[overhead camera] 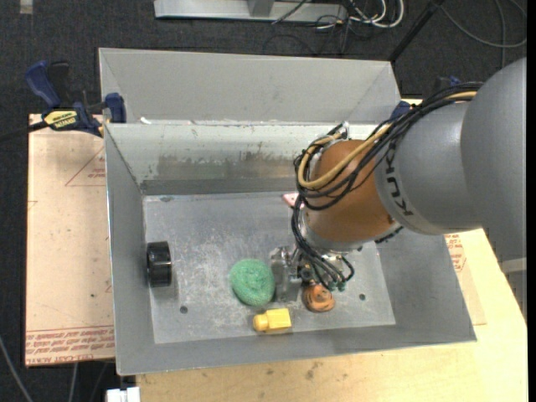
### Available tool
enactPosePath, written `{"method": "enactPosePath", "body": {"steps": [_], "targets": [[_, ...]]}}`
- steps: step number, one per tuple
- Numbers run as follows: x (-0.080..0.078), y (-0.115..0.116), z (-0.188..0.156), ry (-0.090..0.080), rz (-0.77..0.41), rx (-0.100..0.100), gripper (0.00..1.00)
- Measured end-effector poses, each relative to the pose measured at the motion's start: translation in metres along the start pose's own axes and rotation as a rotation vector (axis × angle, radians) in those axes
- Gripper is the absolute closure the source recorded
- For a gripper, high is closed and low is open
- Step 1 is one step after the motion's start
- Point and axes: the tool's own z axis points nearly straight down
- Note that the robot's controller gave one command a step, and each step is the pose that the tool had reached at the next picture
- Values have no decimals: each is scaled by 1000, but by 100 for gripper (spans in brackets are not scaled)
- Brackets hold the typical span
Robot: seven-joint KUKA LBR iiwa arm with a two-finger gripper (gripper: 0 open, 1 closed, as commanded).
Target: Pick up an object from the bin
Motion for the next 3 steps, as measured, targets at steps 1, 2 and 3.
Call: {"method": "enactPosePath", "body": {"steps": [1,2,3], "targets": [[0,0,0,-1,1,0,0],[0,0,0,-1,2,0,0],[-26,26,0,1,-23,2,0]]}}
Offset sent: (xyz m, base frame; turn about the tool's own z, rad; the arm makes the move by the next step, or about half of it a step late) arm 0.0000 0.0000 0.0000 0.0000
